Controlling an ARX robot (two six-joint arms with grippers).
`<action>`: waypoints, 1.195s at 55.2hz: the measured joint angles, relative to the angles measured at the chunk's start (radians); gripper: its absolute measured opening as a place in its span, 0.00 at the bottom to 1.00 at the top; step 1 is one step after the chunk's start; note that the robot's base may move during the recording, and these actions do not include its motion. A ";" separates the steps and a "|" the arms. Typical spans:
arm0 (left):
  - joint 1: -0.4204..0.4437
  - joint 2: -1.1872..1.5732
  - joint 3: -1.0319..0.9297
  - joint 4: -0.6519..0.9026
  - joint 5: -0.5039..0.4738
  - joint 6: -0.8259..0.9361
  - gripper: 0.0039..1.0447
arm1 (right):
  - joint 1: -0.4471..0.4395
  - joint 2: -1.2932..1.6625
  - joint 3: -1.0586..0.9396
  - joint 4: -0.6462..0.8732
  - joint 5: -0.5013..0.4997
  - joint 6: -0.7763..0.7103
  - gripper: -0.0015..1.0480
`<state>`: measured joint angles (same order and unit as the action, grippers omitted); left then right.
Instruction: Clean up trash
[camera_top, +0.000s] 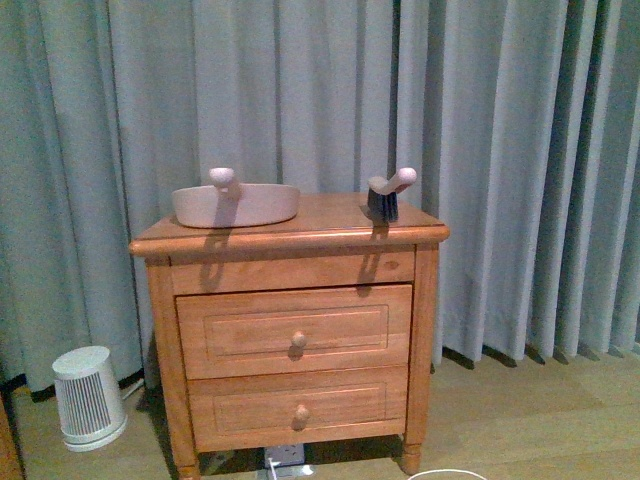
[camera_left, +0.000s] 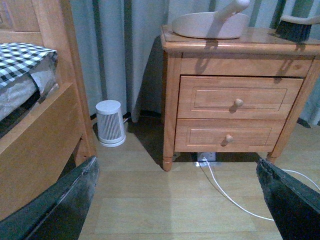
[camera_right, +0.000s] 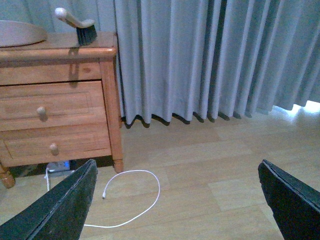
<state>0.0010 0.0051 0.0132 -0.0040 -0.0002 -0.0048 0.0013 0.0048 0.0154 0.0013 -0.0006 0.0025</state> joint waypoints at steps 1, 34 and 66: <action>0.000 0.000 0.000 0.000 0.000 0.000 0.93 | 0.000 0.000 0.000 0.000 0.000 0.000 0.93; 0.000 0.000 0.000 0.000 0.000 0.000 0.93 | 0.000 0.000 0.000 0.000 0.000 0.000 0.93; 0.000 0.000 0.000 0.000 0.000 0.000 0.93 | 0.000 0.000 0.000 0.000 0.000 0.000 0.93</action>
<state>0.0010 0.0048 0.0132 -0.0040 -0.0002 -0.0048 0.0013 0.0044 0.0154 0.0013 -0.0010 0.0025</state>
